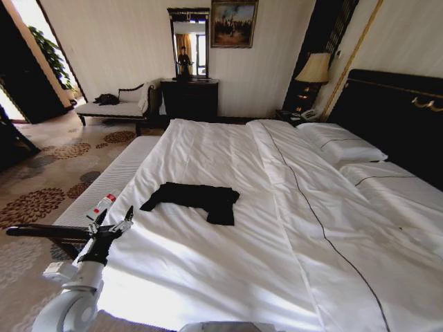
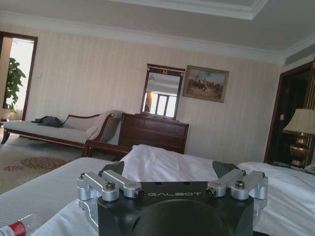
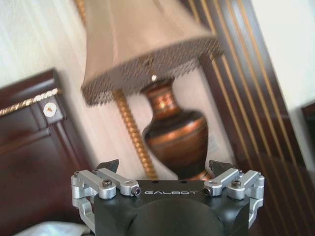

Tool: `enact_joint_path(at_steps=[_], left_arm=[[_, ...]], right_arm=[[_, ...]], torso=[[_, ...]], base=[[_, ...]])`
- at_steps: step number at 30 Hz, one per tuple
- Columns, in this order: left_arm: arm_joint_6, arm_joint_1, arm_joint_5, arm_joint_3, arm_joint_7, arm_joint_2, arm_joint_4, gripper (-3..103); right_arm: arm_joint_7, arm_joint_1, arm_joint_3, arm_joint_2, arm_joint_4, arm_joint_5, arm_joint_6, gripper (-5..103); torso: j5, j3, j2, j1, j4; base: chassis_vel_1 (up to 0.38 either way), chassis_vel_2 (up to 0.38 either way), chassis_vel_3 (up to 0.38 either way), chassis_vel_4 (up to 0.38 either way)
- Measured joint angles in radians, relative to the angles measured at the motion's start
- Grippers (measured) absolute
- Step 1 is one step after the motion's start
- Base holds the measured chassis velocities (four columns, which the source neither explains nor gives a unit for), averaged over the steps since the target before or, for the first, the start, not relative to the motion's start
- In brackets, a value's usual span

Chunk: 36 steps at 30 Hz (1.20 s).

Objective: Fold the clothes on the bed.

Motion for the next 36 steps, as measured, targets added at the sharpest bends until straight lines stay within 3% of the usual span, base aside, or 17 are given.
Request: enact_joint_path(at_steps=[4,8,12,17,20,22,24,26,29,31,34,36], left_arm=[[0.003,0.000,0.003,0.004,0.000,-0.001,-0.004,100],[0.003,0.002,0.004,0.004,0.000,-0.001,-0.004,100],[0.004,0.004,0.005,0.003,0.000,-0.005,-0.011,100],[0.005,0.022,0.006,0.002,0.000,-0.022,-0.030,100],[0.011,0.053,-0.002,0.000,-0.011,-0.039,-0.054,100],[0.019,0.062,-0.009,0.003,-0.016,-0.045,-0.062,100],[0.051,0.092,-0.036,0.024,-0.035,-0.072,-0.087,100],[0.060,0.102,-0.039,0.033,-0.040,-0.083,-0.093,100],[0.074,0.138,-0.024,0.062,-0.053,-0.130,-0.114,100],[0.078,0.139,-0.023,0.067,-0.054,-0.133,-0.115,100],[0.099,0.125,-0.033,0.096,-0.060,-0.138,-0.104,100],[0.099,0.122,-0.034,0.098,-0.065,-0.142,-0.096,100]], right_arm=[[0.036,-0.047,0.038,0.037,0.061,0.004,-0.047,100],[0.039,-0.060,0.047,0.037,0.065,0.014,-0.049,100],[0.017,-0.061,0.050,0.016,0.088,0.043,-0.048,100],[-0.064,-0.024,-0.026,0.014,0.157,0.029,-0.042,100],[-0.198,-0.017,-0.150,0.036,0.252,0.020,-0.044,100],[-0.233,-0.016,-0.185,0.039,0.277,0.019,-0.047,100],[-0.313,0.007,-0.300,0.043,0.341,-0.001,-0.064,100],[-0.334,0.019,-0.341,0.043,0.358,-0.013,-0.072,100],[-0.386,0.073,-0.542,0.049,0.426,-0.074,-0.104,100],[-0.390,0.075,-0.563,0.053,0.436,-0.079,-0.109,100],[-0.399,0.062,-0.684,0.078,0.510,-0.091,-0.141,100],[-0.399,0.063,-0.708,0.078,0.518,-0.095,-0.144,100]], torso=[[0.0003,0.000,0.000,0.000,0.0009],[0.0004,0.000,0.000,0.000,0.0007],[0.0006,0.000,0.000,0.000,0.0009],[0.0005,0.000,0.000,0.000,0.0011],[0.0006,0.000,0.000,0.000,0.0010],[0.0005,0.000,0.000,0.000,0.0009],[0.0005,0.000,0.000,0.000,0.0011],[0.0005,0.000,0.000,0.000,0.0011],[0.0009,0.000,0.000,0.000,0.0018],[0.0011,0.000,0.000,0.000,0.0021],[0.0003,0.000,0.000,0.000,0.0002],[0.0000,0.000,0.000,0.000,0.0006]], base=[[0.000,0.000,0.000,0.000],[0.000,0.000,0.000,0.000],[0.000,0.000,0.000,0.000],[0.000,0.000,0.000,0.000],[0.000,0.000,0.000,0.000],[0.000,0.000,0.000,0.000],[0.000,0.000,0.000,0.000],[0.000,0.000,0.000,0.000],[0.000,0.000,0.000,0.000],[0.000,0.000,0.000,0.000],[0.000,0.000,0.000,0.000],[0.000,0.000,0.000,0.000]])
